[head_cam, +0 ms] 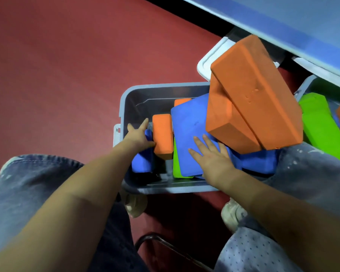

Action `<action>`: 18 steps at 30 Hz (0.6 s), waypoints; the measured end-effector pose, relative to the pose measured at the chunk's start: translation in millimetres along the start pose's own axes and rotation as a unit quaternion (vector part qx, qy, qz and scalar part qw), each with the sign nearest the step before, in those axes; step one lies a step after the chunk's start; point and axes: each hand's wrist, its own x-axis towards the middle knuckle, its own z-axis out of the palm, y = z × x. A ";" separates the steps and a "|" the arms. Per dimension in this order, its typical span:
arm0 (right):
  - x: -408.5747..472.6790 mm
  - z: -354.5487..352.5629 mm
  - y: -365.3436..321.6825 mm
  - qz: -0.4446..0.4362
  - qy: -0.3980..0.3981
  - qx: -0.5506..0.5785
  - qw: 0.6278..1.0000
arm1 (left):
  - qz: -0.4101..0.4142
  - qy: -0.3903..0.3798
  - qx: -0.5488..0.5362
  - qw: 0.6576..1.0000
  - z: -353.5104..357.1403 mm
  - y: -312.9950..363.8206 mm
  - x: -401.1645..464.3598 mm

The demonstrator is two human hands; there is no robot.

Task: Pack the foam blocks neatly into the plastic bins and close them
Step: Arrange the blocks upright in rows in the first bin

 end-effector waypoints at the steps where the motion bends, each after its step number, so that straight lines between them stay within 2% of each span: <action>1: 0.8 0.4 -0.1 0.001 0.002 0.000 1.000 | -0.007 -0.024 0.021 0.999 2.1 0.9 4.2; 5: 2.9 -1.0 -1.9 0.010 -0.001 0.005 1.000 | -0.022 -0.031 0.080 0.996 11.5 1.2 13.5; 11: 0.2 2.3 -10.9 0.029 -0.017 -0.039 0.999 | -0.034 -0.110 0.180 0.977 9.4 5.3 11.2; 14: 2.0 2.3 -13.5 0.041 -0.019 -0.040 0.998 | -0.037 -0.111 0.177 0.977 14.7 7.8 3.5; 18: 3.6 3.1 -13.2 0.044 -0.028 -0.045 0.998 | -0.052 -0.072 0.150 0.985 24.9 11.8 -5.1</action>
